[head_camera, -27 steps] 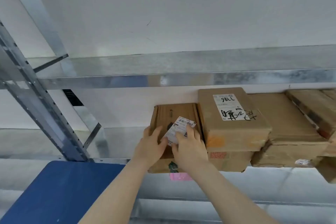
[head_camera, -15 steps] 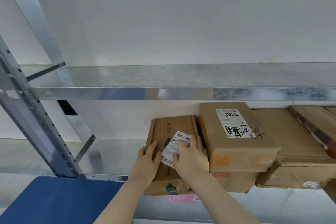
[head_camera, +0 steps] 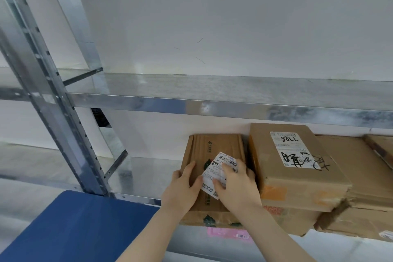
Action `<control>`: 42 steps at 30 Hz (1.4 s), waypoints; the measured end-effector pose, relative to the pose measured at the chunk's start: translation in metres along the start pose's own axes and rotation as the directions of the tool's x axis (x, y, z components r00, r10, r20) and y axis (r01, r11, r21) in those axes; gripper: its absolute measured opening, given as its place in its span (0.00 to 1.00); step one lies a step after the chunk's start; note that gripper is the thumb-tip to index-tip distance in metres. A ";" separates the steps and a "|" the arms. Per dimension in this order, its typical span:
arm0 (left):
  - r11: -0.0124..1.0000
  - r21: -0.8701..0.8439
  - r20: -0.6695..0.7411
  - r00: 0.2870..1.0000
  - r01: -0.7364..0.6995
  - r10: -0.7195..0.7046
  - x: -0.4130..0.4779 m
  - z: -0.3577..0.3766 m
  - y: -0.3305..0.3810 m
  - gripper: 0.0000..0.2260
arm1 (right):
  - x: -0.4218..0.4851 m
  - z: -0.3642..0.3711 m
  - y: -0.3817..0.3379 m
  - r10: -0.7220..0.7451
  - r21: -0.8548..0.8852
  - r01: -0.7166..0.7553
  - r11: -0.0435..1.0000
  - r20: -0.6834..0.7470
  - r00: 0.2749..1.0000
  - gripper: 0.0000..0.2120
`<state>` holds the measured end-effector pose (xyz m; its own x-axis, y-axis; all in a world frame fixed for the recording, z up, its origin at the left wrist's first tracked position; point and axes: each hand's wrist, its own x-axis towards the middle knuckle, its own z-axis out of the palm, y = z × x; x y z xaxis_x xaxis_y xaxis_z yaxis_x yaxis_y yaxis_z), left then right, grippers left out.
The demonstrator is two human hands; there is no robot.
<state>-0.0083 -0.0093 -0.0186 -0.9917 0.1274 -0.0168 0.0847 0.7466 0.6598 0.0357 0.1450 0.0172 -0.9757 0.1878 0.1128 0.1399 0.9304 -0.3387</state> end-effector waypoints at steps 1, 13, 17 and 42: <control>1.000 0.006 -0.030 0.999 -0.017 0.017 -0.002 -0.004 0.002 0.25 | -0.001 -0.003 -0.001 -0.026 -0.004 0.026 1.000 -0.024 0.999 0.24; 0.974 0.199 -0.372 0.928 0.108 -0.027 -0.114 -0.110 -0.010 0.24 | -0.054 -0.044 -0.088 -0.407 0.059 0.411 0.910 -0.076 0.910 0.25; 0.926 0.218 -0.519 0.840 0.309 -0.159 -0.191 -0.144 -0.026 0.24 | -0.095 -0.040 -0.137 -0.549 0.207 0.543 0.814 -0.030 0.835 0.25; 0.353 -0.306 -0.545 0.142 0.884 -0.827 -0.636 -0.131 -0.241 0.24 | -0.463 0.152 -0.350 -0.918 0.606 0.775 0.177 0.385 -0.092 0.21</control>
<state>0.5892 -0.3555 -0.0685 -0.2633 -0.9547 -0.1385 -0.8765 0.1768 0.4478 0.4131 -0.3159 -0.0586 -0.1041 -0.9928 -0.0590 -0.8338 0.1194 -0.5391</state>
